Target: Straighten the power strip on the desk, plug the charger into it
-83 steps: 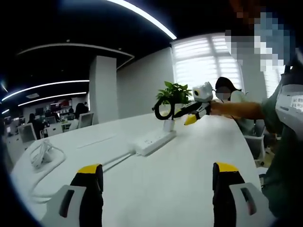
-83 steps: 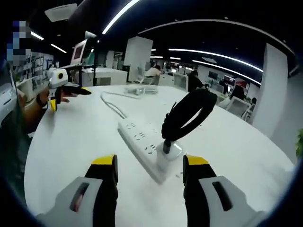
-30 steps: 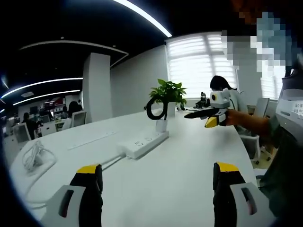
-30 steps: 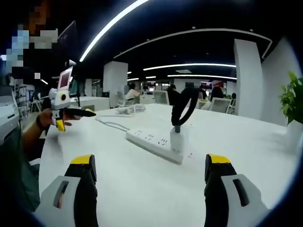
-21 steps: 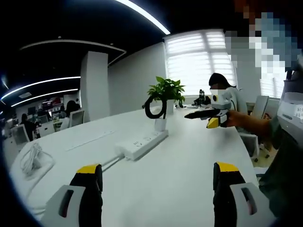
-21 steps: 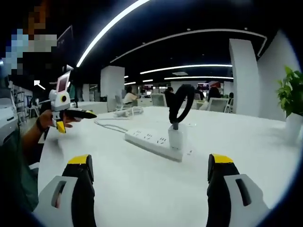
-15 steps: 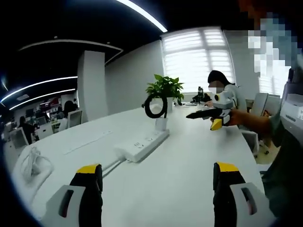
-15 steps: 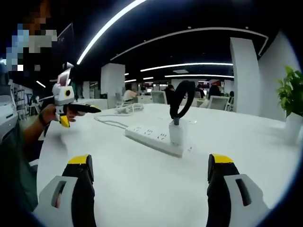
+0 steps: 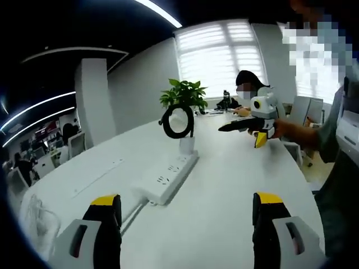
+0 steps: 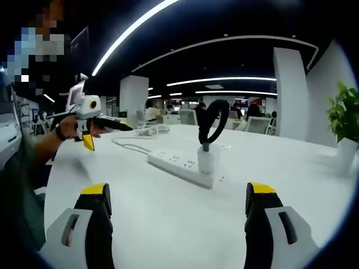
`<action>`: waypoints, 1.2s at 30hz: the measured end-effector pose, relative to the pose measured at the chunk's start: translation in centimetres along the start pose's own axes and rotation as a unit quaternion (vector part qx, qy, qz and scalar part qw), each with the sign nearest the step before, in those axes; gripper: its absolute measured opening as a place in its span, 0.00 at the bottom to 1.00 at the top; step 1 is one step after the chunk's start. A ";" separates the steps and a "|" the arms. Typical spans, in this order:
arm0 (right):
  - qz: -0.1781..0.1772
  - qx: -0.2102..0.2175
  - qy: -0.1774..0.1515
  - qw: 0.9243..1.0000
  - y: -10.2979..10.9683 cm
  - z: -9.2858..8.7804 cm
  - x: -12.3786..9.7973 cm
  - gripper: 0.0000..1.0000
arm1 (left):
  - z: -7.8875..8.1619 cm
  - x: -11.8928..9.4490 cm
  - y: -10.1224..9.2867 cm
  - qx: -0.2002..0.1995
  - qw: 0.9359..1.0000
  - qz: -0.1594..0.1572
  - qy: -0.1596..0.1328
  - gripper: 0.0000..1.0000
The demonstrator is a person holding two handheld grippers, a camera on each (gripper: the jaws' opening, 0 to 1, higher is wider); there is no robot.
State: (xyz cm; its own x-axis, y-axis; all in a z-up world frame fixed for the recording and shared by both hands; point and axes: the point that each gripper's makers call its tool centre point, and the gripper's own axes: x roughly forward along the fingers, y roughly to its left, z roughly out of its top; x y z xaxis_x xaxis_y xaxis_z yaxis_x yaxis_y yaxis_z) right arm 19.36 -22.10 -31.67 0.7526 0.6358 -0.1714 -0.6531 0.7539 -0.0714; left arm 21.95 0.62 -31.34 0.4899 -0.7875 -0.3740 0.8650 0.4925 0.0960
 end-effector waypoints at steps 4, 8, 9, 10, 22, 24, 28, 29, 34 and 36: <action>0.002 -0.003 0.002 1.000 0.1 0.0 -0.1 0.99 | 0.1 1.0 0.0 0.017 1.000 -0.013 0.021 0.99; 0.004 -0.008 0.009 1.000 0.4 -0.4 -0.1 0.98 | 0.3 1.7 0.1 0.022 0.999 -0.026 0.029 0.99; 0.004 -0.008 0.011 1.000 0.4 -0.5 -0.1 0.98 | 0.4 1.8 0.1 0.023 0.999 -0.029 0.030 0.99; 0.005 -0.009 0.012 1.000 0.5 -0.6 -0.1 0.98 | 0.5 2.0 0.2 0.024 0.999 -0.032 0.032 0.99; 0.003 -0.012 0.029 0.999 0.7 -1.4 -0.3 1.00 | 0.4 4.3 1.5 0.025 0.995 -0.070 0.066 0.99; 0.003 -0.016 0.034 0.999 0.8 -1.6 -0.3 1.00 | 0.2 4.6 1.5 0.029 0.994 -0.075 0.074 0.99; 0.003 -0.016 0.040 0.999 0.8 -1.7 -0.3 1.00 | 0.0 5.2 1.6 0.028 0.993 -0.085 0.079 0.99; 0.004 -0.016 0.041 0.999 0.8 -1.8 -0.3 1.00 | -0.1 5.3 1.5 0.030 0.993 -0.086 0.081 0.99; 0.003 -0.015 0.046 0.999 1.0 -2.1 -0.3 1.00 | -0.4 6.0 2.3 0.030 0.992 -0.087 0.090 0.99; 0.004 -0.014 0.048 0.999 1.0 -2.2 -0.3 1.00 | -0.4 6.2 2.5 0.032 0.991 -0.088 0.094 0.99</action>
State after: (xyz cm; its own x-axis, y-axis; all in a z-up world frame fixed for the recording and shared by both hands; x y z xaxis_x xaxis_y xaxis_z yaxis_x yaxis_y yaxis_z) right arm 18.29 -21.87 -33.88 0.7372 0.6212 -0.2660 -0.6616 0.7435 -0.0972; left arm 27.10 -2.85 -33.80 0.3062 -0.7735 -0.5549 0.9436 0.3235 0.0697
